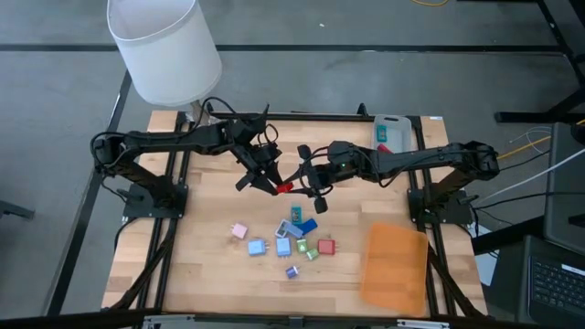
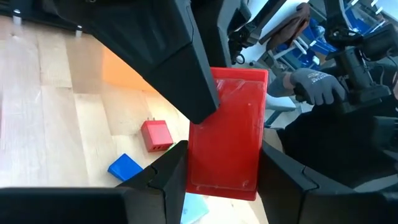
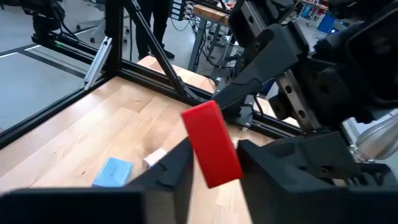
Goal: Pick & Place Office items
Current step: Put the red digital clock into the gray bin
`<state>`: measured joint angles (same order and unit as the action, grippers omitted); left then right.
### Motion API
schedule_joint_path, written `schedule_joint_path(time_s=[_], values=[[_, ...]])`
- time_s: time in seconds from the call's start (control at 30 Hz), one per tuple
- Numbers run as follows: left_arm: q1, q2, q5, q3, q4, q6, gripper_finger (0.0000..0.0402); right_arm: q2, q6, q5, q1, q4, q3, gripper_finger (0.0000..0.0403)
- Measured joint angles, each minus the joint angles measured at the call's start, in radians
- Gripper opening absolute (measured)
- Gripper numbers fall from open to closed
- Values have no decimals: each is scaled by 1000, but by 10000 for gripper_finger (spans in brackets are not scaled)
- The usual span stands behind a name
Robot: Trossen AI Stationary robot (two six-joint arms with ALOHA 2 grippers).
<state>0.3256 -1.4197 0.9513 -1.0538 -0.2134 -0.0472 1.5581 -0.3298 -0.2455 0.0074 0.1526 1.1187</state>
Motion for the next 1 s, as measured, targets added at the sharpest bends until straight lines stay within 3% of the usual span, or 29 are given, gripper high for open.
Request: schedule_joint_path(time_s=[0.13,0.27,0.37,0.53,0.63,0.77,0.87,1.0], values=[[0,0,11,0,0,-3,152,0,-45,4,0,7,0,63],[-8,-1,-1,0,-12,28,152,0,-68,3,0,2,0,63],[-13,0,-75,0,-53,114,158,1,-80,28,1,-30,0,63],[9,0,-282,2,-128,256,255,1,-34,20,-13,-153,-2,58],[36,1,-401,1,-167,314,288,1,-19,42,-19,-223,-2,58],[79,1,-553,1,-209,357,292,1,-13,148,-35,-318,-1,58],[96,1,-650,1,-226,385,283,1,41,285,-66,-432,-1,58],[111,1,-664,1,-223,393,275,1,199,540,-133,-548,-1,58]])
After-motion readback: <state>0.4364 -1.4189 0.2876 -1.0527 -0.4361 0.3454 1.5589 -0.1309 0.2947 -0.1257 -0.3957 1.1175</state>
